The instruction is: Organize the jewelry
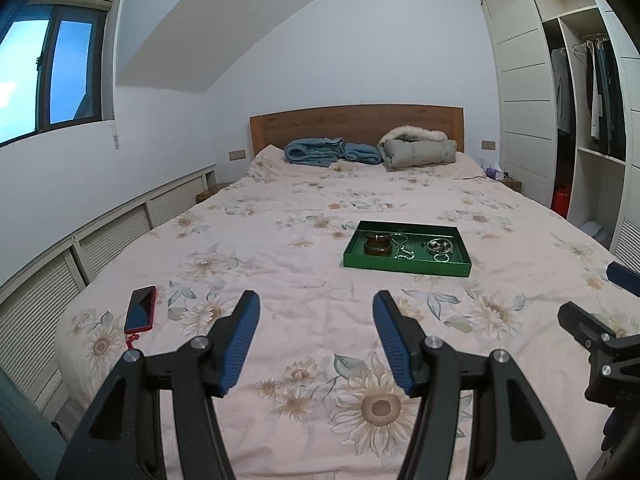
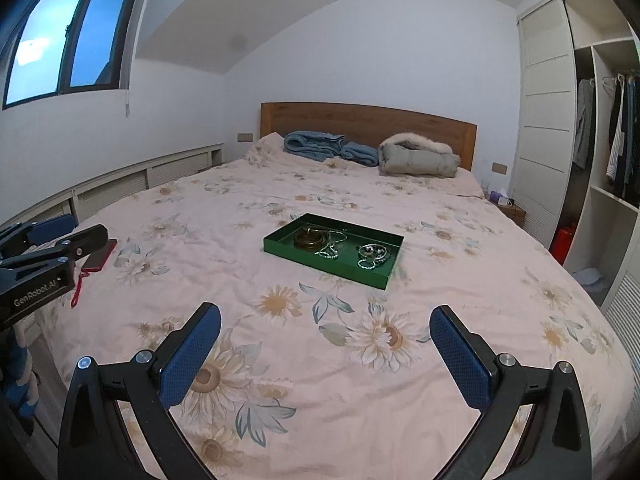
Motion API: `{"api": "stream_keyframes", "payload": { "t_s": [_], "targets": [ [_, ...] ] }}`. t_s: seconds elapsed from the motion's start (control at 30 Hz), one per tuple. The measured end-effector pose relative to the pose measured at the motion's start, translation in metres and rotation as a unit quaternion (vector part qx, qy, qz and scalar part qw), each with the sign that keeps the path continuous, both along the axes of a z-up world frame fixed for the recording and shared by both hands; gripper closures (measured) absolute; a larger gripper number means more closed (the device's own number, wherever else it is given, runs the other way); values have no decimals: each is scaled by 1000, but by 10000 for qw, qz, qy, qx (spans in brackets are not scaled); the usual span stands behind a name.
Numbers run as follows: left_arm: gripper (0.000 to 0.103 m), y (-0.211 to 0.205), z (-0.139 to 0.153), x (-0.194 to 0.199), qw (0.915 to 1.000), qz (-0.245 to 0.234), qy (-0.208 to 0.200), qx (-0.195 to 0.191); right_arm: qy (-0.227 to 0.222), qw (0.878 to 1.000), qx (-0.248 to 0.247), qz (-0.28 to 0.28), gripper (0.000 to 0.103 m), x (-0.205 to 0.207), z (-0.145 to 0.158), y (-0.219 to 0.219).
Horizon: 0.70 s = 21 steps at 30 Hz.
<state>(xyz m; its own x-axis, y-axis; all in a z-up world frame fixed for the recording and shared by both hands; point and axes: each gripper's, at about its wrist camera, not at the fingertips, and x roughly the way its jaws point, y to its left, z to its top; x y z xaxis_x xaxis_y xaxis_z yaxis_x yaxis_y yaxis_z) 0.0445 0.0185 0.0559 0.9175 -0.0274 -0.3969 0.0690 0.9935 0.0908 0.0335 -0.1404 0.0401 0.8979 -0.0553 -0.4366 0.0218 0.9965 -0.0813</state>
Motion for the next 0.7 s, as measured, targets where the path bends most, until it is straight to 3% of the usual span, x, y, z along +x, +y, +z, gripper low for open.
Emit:
{"api": "stream_keyframes", "payload": {
  "t_s": [0.7],
  "targets": [
    [46,-8,-3,-10,9999,24,-72,147,-90,9997,18,-223,0,-13,-6,-16]
  ]
}}
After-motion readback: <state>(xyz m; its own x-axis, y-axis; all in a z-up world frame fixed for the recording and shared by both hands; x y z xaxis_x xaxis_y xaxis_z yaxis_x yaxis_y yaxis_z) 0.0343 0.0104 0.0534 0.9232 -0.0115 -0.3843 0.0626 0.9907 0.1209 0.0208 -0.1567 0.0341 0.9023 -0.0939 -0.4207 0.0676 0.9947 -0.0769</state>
